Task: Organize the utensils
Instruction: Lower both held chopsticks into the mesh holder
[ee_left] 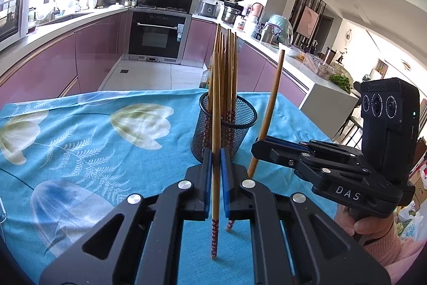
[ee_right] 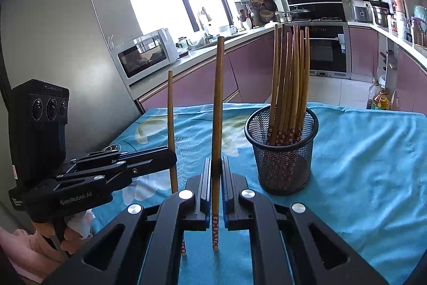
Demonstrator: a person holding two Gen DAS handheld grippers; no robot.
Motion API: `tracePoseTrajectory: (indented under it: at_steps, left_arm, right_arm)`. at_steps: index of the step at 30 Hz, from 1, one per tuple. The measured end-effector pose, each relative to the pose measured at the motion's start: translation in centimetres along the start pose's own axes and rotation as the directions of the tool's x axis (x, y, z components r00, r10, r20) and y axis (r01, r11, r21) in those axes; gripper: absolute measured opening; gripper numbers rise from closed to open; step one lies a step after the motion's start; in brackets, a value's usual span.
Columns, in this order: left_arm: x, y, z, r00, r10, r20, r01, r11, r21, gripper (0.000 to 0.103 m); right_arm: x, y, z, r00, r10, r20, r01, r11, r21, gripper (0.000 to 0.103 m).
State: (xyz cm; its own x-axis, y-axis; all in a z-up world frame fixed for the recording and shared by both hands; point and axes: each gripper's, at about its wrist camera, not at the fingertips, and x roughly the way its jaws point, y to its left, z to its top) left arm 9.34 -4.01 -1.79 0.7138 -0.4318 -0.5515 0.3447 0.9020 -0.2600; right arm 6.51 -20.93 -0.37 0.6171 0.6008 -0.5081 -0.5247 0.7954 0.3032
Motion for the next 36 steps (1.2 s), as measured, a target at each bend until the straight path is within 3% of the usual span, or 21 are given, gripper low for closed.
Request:
tracePoseTrajectory:
  at_steps: [36]
  left_arm:
    - [-0.3, -1.1, 2.1, 0.999, -0.008, 0.044, 0.007, 1.0, 0.022, 0.007]
  right_arm:
    - [-2.0, -0.8, 2.2, 0.997, -0.029, 0.073, 0.03, 1.0, -0.01, 0.006]
